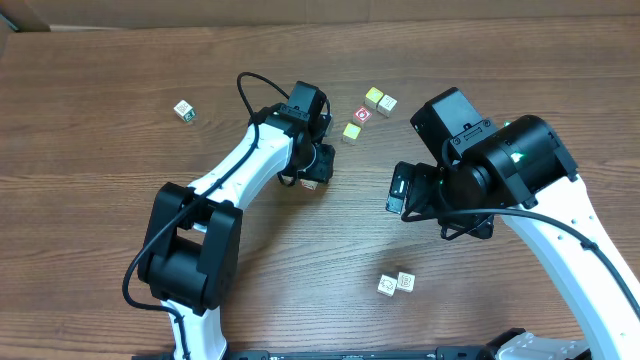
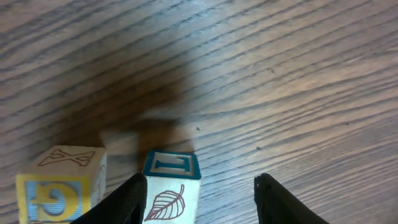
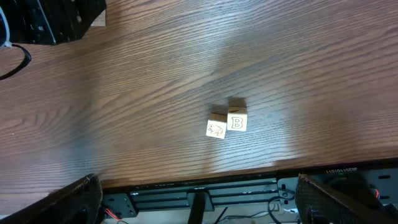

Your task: Flip 4 blocks

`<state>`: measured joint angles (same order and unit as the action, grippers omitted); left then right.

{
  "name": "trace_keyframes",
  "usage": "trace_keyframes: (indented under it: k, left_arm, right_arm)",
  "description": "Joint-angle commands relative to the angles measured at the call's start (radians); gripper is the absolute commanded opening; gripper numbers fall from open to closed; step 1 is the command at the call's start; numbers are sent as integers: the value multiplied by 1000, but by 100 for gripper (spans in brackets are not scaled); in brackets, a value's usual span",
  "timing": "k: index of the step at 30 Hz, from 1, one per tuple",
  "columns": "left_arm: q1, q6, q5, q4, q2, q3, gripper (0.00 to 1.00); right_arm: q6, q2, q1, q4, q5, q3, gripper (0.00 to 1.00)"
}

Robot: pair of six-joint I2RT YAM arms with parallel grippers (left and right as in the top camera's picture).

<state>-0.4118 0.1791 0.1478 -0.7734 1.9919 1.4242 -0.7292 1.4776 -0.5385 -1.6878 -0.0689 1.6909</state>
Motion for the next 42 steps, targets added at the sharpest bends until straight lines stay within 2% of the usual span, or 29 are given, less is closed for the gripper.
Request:
trace_keyframes:
  k: [1, 11, 17, 24, 33, 42]
  left_arm:
    - [0, -23, -40, -10, 36, 10, 51]
    - [2, -23, -69, -32, 36, 10, 57]
    - [2, -23, -77, -61, 36, 10, 51]
    - [-3, -23, -69, -74, 36, 10, 40]
    - [-4, -23, -68, -92, 48, 9, 40]
    - [-4, -22, -46, -93, 49, 2, 34]
  right_arm:
    - [-3, -3, -5, 1, 3, -5, 100]
    - [-3, -3, -5, -2, 4, -5, 100]
    - [-3, -3, -5, -1, 4, -5, 100]
    - [-3, -3, -5, -2, 4, -5, 100]
    - [-4, -3, -5, -6, 3, -5, 100]
    - [-4, -3, -5, -6, 3, -5, 100]
